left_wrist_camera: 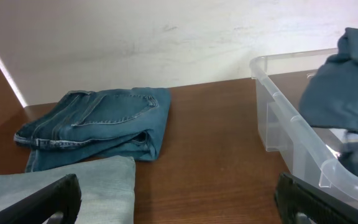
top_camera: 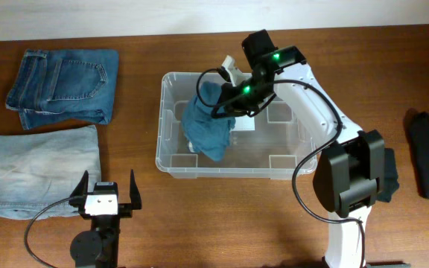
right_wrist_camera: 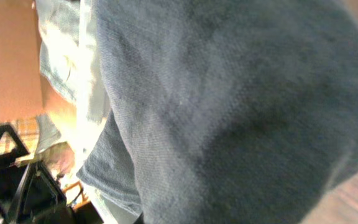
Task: Pack container
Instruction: 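Lift the blue shirt and carry it over the clear container, then lower the blue shirt into the container and open the right gripper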
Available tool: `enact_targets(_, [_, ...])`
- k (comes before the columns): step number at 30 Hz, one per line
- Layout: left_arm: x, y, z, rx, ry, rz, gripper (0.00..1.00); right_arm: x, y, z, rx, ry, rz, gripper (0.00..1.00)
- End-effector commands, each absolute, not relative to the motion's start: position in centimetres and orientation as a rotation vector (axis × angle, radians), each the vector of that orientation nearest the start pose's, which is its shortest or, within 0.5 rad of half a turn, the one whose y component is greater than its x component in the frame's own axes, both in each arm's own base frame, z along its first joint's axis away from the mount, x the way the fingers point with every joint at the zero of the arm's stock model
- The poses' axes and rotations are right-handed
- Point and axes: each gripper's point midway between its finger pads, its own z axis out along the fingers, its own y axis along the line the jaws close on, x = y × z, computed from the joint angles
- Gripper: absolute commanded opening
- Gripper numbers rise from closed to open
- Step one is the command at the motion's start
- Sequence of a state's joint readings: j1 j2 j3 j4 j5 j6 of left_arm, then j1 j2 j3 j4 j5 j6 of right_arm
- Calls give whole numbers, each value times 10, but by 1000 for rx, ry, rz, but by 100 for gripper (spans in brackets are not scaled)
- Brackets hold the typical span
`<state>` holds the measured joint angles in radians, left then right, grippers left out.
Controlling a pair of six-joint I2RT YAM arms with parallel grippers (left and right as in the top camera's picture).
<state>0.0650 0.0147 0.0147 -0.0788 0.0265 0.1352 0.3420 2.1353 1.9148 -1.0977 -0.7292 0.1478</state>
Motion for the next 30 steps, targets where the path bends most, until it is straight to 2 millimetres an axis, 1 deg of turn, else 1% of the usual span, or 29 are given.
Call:
enact_targets(1, [246, 11, 157, 89, 1648, 141, 100, 404, 268, 142, -341, 2854, 1100, 4])
enact_targets(4, [246, 11, 157, 88, 1648, 141, 99, 409, 271, 141, -334, 2838, 1098, 4])
enact_targets(11, [246, 11, 157, 88, 1648, 141, 99, 405, 280, 130, -351, 2864, 1086, 5])
enact_targets(15, [246, 11, 157, 88, 1648, 141, 100, 400, 290, 118, -375, 2889, 1076, 4])
enact_targets(18, [246, 11, 157, 89, 1648, 141, 99, 399, 292, 105, -345, 2928, 1025, 4])
enact_targets(22, [246, 11, 157, 89, 1648, 141, 100, 398, 298, 96, -362, 2939, 1013, 5])
enact_targets(28, [246, 11, 157, 88, 1648, 141, 99, 395, 305, 92, -372, 2941, 1015, 5])
enact_targets(30, [246, 11, 157, 88, 1648, 141, 99, 394, 308, 90, -370, 2947, 1016, 10])
